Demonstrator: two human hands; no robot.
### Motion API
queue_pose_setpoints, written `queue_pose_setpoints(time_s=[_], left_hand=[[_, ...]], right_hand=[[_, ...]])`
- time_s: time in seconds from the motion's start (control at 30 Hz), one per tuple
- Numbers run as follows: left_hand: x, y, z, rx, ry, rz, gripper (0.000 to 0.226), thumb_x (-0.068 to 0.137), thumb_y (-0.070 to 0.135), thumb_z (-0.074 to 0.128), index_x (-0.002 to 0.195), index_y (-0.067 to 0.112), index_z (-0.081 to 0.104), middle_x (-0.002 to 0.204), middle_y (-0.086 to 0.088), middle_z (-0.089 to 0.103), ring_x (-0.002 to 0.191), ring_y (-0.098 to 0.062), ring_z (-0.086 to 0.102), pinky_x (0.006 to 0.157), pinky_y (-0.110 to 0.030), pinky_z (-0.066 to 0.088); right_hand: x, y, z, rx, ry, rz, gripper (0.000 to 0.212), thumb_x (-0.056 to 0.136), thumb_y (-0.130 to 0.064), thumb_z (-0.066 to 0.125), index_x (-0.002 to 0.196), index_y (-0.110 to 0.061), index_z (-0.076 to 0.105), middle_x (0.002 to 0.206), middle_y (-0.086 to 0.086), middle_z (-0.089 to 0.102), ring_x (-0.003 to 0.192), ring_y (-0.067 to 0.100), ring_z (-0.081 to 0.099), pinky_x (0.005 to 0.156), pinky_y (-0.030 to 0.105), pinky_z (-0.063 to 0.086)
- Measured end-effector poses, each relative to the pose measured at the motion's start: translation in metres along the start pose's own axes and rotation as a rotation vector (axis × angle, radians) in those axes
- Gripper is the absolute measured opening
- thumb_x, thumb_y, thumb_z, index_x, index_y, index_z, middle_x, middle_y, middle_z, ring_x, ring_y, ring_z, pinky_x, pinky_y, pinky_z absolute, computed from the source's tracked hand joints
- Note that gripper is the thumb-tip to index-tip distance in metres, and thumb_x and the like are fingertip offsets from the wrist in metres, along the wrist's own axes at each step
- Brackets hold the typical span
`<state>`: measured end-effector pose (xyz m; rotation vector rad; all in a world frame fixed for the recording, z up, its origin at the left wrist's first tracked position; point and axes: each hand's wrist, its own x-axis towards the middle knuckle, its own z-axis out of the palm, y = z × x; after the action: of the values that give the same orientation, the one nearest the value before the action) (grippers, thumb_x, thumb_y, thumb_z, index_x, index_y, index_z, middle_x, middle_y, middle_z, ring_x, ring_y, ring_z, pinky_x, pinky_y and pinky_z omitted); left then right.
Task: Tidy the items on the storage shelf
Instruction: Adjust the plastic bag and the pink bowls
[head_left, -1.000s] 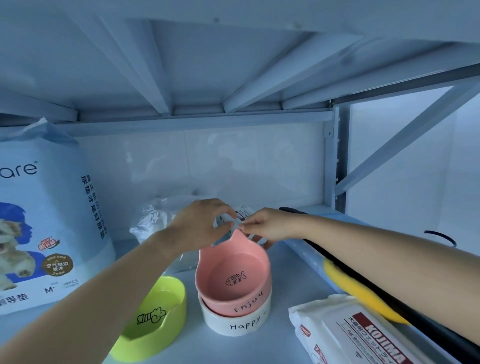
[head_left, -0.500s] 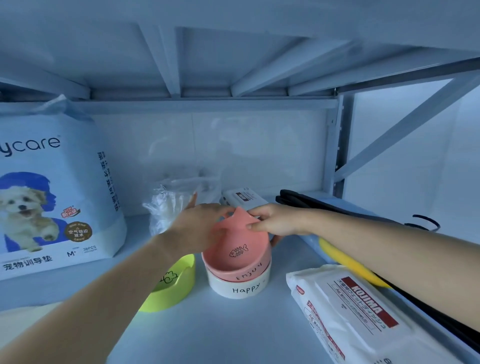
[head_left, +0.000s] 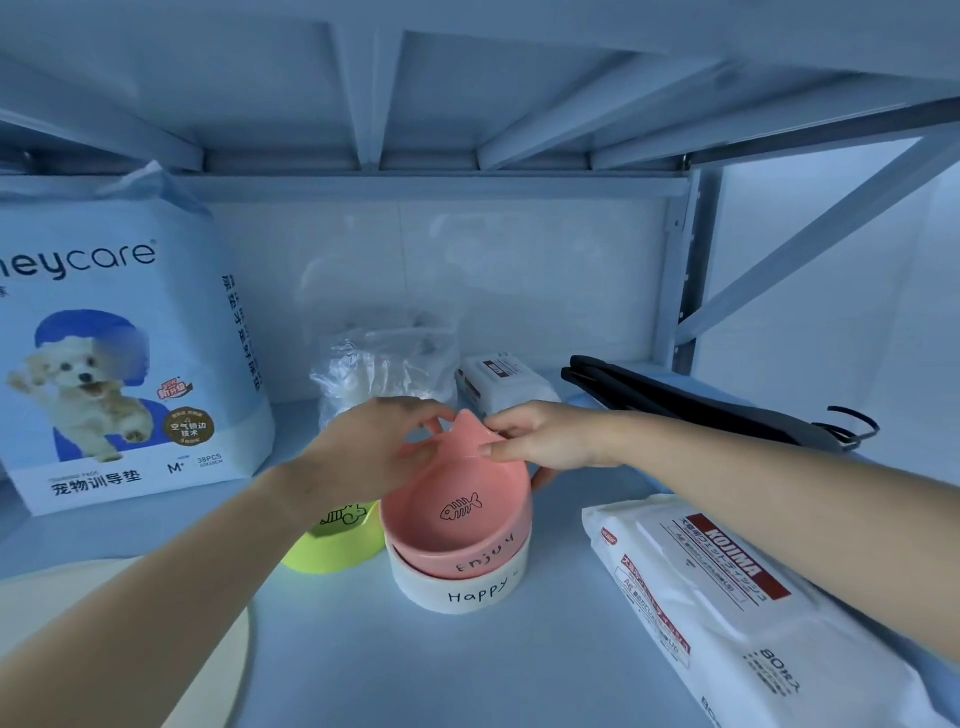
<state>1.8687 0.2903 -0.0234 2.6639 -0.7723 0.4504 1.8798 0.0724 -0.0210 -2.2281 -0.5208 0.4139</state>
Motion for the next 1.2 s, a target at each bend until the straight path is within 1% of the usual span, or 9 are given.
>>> queue_pose_setpoints(time_s=[0.1, 0.23, 0.4, 0.53, 0.63, 0.77, 0.9, 1.1, 1.2], left_hand=[[0.002, 0.0, -0.002, -0.009, 0.048, 0.012, 0.029, 0.09, 0.029, 0.055, 0.119, 0.033, 0.057, 0.111, 0.018, 0.062, 0.097, -0.006, 0.06, 0.084, -0.023, 0.044], [0.017, 0.004, -0.006, -0.012, 0.097, 0.038, 0.028, 0.092, 0.024, 0.052, 0.119, 0.028, 0.059, 0.114, 0.012, 0.062, 0.106, -0.009, 0.056, 0.087, -0.023, 0.042], [0.054, 0.013, -0.007, -0.002, 0.155, 0.089, 0.025, 0.092, 0.029, 0.051, 0.115, 0.028, 0.06, 0.115, 0.013, 0.061, 0.109, -0.008, 0.054, 0.094, -0.027, 0.042], [0.094, 0.019, 0.0, 0.11, 0.113, 0.118, 0.028, 0.091, 0.029, 0.051, 0.117, 0.029, 0.059, 0.12, 0.009, 0.059, 0.112, -0.012, 0.053, 0.093, -0.027, 0.042], [0.119, 0.021, 0.013, 0.29, -0.039, 0.133, 0.033, 0.091, 0.028, 0.048, 0.123, 0.032, 0.055, 0.125, 0.008, 0.055, 0.118, -0.014, 0.05, 0.097, -0.033, 0.041], [0.141, 0.013, 0.023, 0.473, -0.165, 0.102, 0.034, 0.093, 0.03, 0.044, 0.125, 0.038, 0.053, 0.13, 0.009, 0.053, 0.123, -0.014, 0.047, 0.098, -0.034, 0.041], [0.156, 0.007, 0.027, 0.545, -0.137, 0.07, 0.035, 0.091, 0.027, 0.046, 0.124, 0.036, 0.054, 0.129, 0.006, 0.054, 0.121, -0.016, 0.048, 0.096, -0.035, 0.043], [0.158, -0.015, 0.004, 0.527, 0.022, 0.029, 0.036, 0.089, 0.039, 0.051, 0.125, 0.035, 0.051, 0.131, 0.007, 0.049, 0.121, -0.016, 0.048, 0.093, -0.032, 0.043], [0.146, -0.031, -0.005, 0.425, 0.06, -0.005, 0.037, 0.089, 0.049, 0.048, 0.124, 0.035, 0.052, 0.131, 0.011, 0.05, 0.12, -0.013, 0.048, 0.096, -0.034, 0.045]], right_hand=[[0.005, 0.001, -0.005, -0.043, 0.066, -0.018, 0.036, 0.093, -0.046, 0.048, 0.12, -0.025, 0.059, 0.119, 0.003, 0.062, 0.108, 0.014, 0.06, 0.08, 0.03, 0.057], [0.015, 0.009, -0.028, -0.105, 0.257, -0.008, 0.038, 0.094, -0.048, 0.043, 0.124, -0.029, 0.055, 0.123, 0.001, 0.06, 0.113, 0.02, 0.058, 0.092, 0.038, 0.052], [0.027, 0.026, -0.053, -0.461, 0.346, 0.003, 0.044, 0.095, -0.045, 0.045, 0.135, -0.027, 0.048, 0.139, -0.006, 0.05, 0.125, 0.012, 0.047, 0.095, 0.018, 0.033], [0.042, 0.042, -0.065, -0.82, 0.26, 0.087, 0.05, 0.095, -0.038, 0.046, 0.14, -0.017, 0.039, 0.145, 0.008, 0.042, 0.13, 0.026, 0.04, 0.105, 0.028, 0.032], [0.053, 0.052, -0.068, -0.912, 0.183, 0.121, 0.047, 0.095, -0.031, 0.046, 0.136, -0.01, 0.041, 0.14, 0.013, 0.045, 0.128, 0.029, 0.042, 0.105, 0.037, 0.035], [0.067, 0.063, -0.073, -0.98, 0.158, 0.101, 0.039, 0.093, -0.024, 0.047, 0.128, -0.006, 0.043, 0.133, 0.013, 0.048, 0.121, 0.03, 0.048, 0.099, 0.036, 0.04], [0.079, 0.069, -0.075, -0.979, 0.16, 0.1, 0.04, 0.092, -0.019, 0.048, 0.128, -0.004, 0.038, 0.133, 0.011, 0.044, 0.118, 0.03, 0.048, 0.089, 0.033, 0.04], [0.093, 0.074, -0.073, -1.03, 0.126, 0.027, 0.065, 0.091, -0.019, 0.051, 0.147, -0.011, 0.018, 0.153, 0.005, 0.021, 0.138, 0.025, 0.029, 0.107, 0.039, 0.034], [0.101, 0.07, -0.075, -0.987, 0.169, -0.007, 0.06, 0.091, -0.022, 0.053, 0.146, -0.019, 0.028, 0.151, 0.001, 0.027, 0.135, 0.024, 0.033, 0.105, 0.037, 0.036]])
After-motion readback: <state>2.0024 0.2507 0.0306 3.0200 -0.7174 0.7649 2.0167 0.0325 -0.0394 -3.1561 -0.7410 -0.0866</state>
